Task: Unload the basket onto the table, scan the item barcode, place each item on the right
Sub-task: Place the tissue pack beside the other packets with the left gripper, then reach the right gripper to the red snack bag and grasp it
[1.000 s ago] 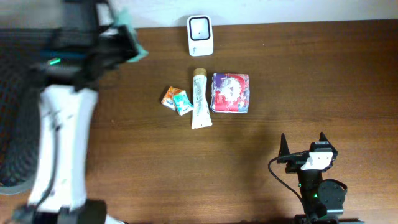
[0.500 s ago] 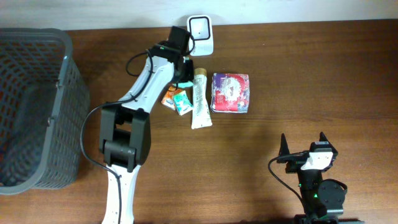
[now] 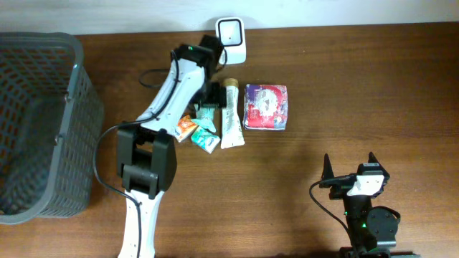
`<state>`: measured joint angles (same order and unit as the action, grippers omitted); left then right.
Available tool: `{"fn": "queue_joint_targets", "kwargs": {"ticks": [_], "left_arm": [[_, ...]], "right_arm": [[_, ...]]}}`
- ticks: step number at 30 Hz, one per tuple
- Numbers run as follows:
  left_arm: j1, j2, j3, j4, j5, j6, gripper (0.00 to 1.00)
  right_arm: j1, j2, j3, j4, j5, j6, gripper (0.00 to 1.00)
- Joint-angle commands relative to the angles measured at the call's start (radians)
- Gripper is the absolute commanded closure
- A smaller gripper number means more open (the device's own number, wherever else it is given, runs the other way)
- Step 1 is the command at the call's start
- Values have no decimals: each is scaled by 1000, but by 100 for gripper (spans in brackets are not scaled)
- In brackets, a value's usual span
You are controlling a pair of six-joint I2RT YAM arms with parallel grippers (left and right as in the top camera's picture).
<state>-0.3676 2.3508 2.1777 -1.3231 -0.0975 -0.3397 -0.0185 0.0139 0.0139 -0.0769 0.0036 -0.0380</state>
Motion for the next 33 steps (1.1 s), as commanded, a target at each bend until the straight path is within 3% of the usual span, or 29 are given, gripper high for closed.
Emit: {"fn": "queue_joint_targets", "kwargs": {"ticks": [1,4,6,10,14,16,18,21,25,28,33], "left_arm": [[11,-6,265,-143,-13,1,1],[48,-20,529,-332,-13,-7,1],[77,-61,615,-365,7,20,1],[150,-195,615,-365,6,25,1],[330,-301,615,-365,74,44,1],[417,-309,615,-365,82,54,8],[474,-309,615,-365,66,52,2],[663,-309,615,-365,77,-29,1],[860,-309,615,-365,222,-41,1],[866,-309,615,-365,293,-41,1],[853,-309,615,-365,292,-41,1]], "right_arm": [[5,-6,-8,-3,6,-6,1],[5,-6,-8,-4,6,-6,1],[5,-6,-8,-3,6,-6,1],[5,-6,-8,-3,6,-6,1],[5,-6,-8,-3,6,-6,1],[5,-6,-8,-3,6,-6,1],[5,-6,-8,-4,6,-6,1],[5,-6,-8,-3,6,-6,1],[5,-6,-8,-3,6,-6,1],[5,-6,-8,-3,6,-6,1],[5,-6,-8,1,18,-15,1]]}}
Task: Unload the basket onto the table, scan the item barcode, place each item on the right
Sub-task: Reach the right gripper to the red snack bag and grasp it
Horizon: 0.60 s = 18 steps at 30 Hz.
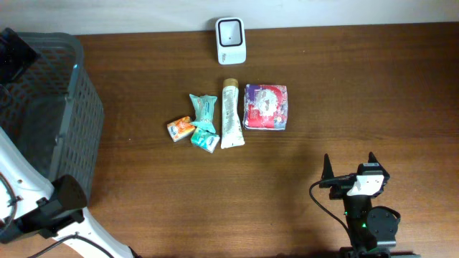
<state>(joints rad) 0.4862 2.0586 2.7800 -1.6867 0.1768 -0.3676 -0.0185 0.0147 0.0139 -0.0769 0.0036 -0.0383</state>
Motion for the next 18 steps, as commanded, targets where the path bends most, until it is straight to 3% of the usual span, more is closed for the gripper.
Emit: {"fn": "queue_joint_targets", "kwargs": {"ticks": [1,5,8,10,11,12,13,16,18], "left_arm": [[0,-17,13,-1,18,-13,1],[1,-17,13,-1,18,-13,1],[1,-17,13,-1,18,-13,1],[1,-17,13,-1,18,-13,1],[1,-17,13,-1,18,-13,1],[1,-17,13,-1,18,-13,1],[1,-17,13,-1,18,-13,1],[1,-17,13,-1,18,-13,1],[1,-17,13,-1,18,-13,1]], "right_arm": [[5,-6,-8,8,28,-14,1],[5,-6,-8,31,24,-11,1],[6,-6,-8,229,-404,275,1],[6,-6,-8,413,-416,291,1],[6,-6,-8,590,-404,291,1],[6,-6,-2,765,-343,305,1],[6,-6,23,835,-273,317,1],[5,100,276,698,-177,201,1],[5,424,645,367,-184,37,1]]}}
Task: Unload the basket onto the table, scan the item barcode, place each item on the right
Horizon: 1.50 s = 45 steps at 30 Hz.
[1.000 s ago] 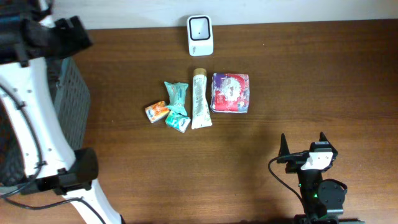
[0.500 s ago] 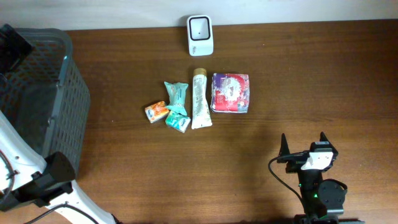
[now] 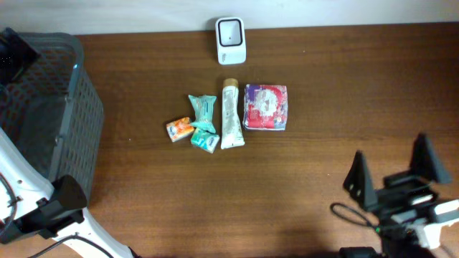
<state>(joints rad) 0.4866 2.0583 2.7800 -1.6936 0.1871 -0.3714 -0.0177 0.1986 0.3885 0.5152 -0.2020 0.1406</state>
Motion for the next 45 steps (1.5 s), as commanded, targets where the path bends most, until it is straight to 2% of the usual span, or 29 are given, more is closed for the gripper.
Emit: {"fn": "queue_joint_targets", "kwargs": {"ticks": [1,3,4,6,7,10,19,22,24,28,29,31,33,34,35,36,39,41,43,45], "left_arm": [[1,-16,13,6,8,-9,1],[1,-16,13,6,8,-9,1],[1,-16,13,6,8,-9,1],[1,-16,13,6,8,-9,1],[1,-16,13,6,8,-9,1],[1,-16,13,6,8,-9,1],[1,-17,13,6,8,-9,1],[1,-17,13,6,8,-9,1],[1,-17,13,6,8,-9,1],[1,-17,13,6,8,-9,1],[1,-17,13,6,8,-9,1],[1,-17,13,6,8,-9,1],[1,-17,13,6,8,-9,1],[1,-17,13,6,8,-9,1],[1,-17,13,6,8,-9,1],[1,-17,13,6,8,-9,1],[1,-17,13,6,8,-9,1],[1,-17,13,6,8,-9,1],[1,-17,13,6,8,-9,1],[1,-17,13,6,8,-9,1]], "right_arm": [[5,346,404,-404,17,-141,1],[5,732,880,-986,-32,-141,1],[5,884,1077,-1188,-107,-141,1],[5,1129,1366,-1445,-362,-140,1],[5,1234,1449,-1526,-496,-140,1],[5,1424,1457,-1588,-587,-141,1],[4,1909,1456,-1623,-518,-122,1],[5,1979,1454,-1640,-372,-122,1],[5,2007,1442,-1645,-369,-131,1],[6,2032,1337,-1591,-451,-193,22],[6,2032,1299,-1563,-526,-239,22],[13,2032,1236,-1492,-551,-238,18],[31,2032,1179,-1413,-574,-236,18],[39,2032,1167,-1389,-589,-234,28],[55,2032,1164,-1377,-600,-234,89],[60,2029,1165,-1378,-600,-233,96],[61,2002,1275,-1478,-577,-234,96],[69,1957,1367,-1568,-417,-234,96],[97,1901,1470,-1680,-165,-215,96],[149,1870,1509,-1769,185,-63,96]]}}
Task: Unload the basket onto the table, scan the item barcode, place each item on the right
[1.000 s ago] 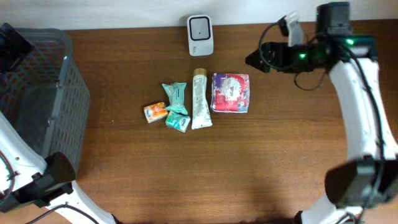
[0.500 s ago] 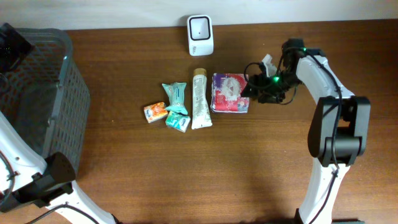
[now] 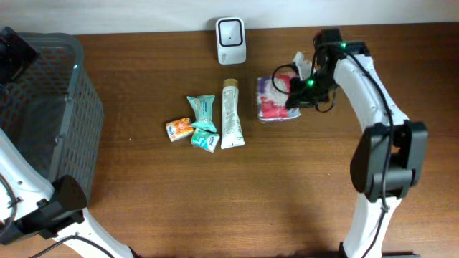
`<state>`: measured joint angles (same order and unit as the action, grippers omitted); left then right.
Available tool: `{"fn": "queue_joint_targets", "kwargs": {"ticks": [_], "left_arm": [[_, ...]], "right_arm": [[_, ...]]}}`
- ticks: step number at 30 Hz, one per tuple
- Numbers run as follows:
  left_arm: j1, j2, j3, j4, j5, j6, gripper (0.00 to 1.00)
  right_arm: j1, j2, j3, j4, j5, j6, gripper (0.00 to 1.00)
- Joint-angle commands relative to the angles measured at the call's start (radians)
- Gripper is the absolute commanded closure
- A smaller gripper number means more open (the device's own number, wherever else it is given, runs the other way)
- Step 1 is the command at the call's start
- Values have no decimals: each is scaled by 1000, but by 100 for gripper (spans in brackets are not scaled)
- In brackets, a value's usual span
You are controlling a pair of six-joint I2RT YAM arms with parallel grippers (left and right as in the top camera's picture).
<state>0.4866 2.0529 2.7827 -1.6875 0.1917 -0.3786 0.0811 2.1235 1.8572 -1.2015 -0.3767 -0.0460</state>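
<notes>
A red and purple packet (image 3: 271,100) lies right of the middle of the table, looking narrower and tipped. My right gripper (image 3: 292,92) is down on its right edge and seems shut on it, though the wrist covers the fingers. The white barcode scanner (image 3: 231,32) stands at the table's back edge, left of the packet. My left gripper (image 3: 13,56) is a dark shape over the basket's back left corner; its jaws cannot be made out.
A grey mesh basket (image 3: 79,107) fills the left end of the table. A white tube (image 3: 230,115), two teal sachets (image 3: 203,107) (image 3: 206,140) and an orange sachet (image 3: 179,129) lie in a cluster left of the packet. The left arm's base (image 3: 64,197) stands at the front left.
My right arm was at the front right with its gripper open; now it reaches to the packet's right edge. The packet sits a little farther right and looks narrower. The left arm has not moved.
First my left arm reached among the sachets near the scanner while the right arm rested at the front right. Then the left gripper was over the basket and stayed there. The right arm stood raised at the front right, and now it is on the packet.
</notes>
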Motion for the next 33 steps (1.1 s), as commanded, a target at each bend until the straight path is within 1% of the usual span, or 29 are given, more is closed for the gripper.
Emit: {"fn": "queue_joint_targets", "kwargs": {"ticks": [1,2,3,7,12,13,14,15,17,18,19,20,21,22,23,24,25,26,27,29,30,31,32,33], "left_arm": [[1,-11,10,0,3,-2,1],[1,-11,10,0,3,-2,1],[1,-11,10,0,3,-2,1],[1,-11,10,0,3,-2,1],[1,-11,10,0,3,-2,1],[1,-11,10,0,3,-2,1],[1,-11,10,0,3,-2,1],[1,-11,10,0,3,-2,1],[1,-11,10,0,3,-2,1],[1,-11,10,0,3,-2,1],[1,-11,10,0,3,-2,1],[1,-11,10,0,3,-2,1],[1,-11,10,0,3,-2,1],[1,-11,10,0,3,-2,1],[1,-11,10,0,3,-2,1],[1,-11,10,0,3,-2,1],[1,-11,10,0,3,-2,1],[1,-11,10,0,3,-2,1],[1,-11,10,0,3,-2,1],[1,-11,10,0,3,-2,1],[1,-11,10,0,3,-2,1],[1,-11,10,0,3,-2,1],[1,-11,10,0,3,-2,1],[1,-11,10,0,3,-2,1]], "right_arm": [[83,-53,36,-89,523,185,96],[109,-51,21,-110,666,262,96],[135,-51,7,-126,766,323,96],[191,-50,-31,-127,774,335,96],[320,-18,-35,-96,765,336,96],[351,-6,-35,-88,737,336,89],[373,3,-35,-85,718,336,85],[404,11,-35,-82,716,336,73],[455,11,-32,-53,643,336,66],[488,11,-28,-16,552,336,60],[518,11,-26,33,454,335,40],[538,11,-9,58,399,332,29],[541,10,37,39,395,332,27],[516,8,124,-15,394,332,25],[492,8,185,-55,395,332,20],[449,8,259,-106,395,329,12],[391,8,320,-144,378,285,7],[325,8,337,-151,360,261,5],[234,10,330,-154,321,252,0],[83,10,259,-149,63,100,0],[-12,10,154,-136,-156,-18,0],[-62,10,64,-109,-260,-66,0],[-102,10,-40,-49,-348,-82,4],[-131,10,-152,43,-433,-81,11]]}}
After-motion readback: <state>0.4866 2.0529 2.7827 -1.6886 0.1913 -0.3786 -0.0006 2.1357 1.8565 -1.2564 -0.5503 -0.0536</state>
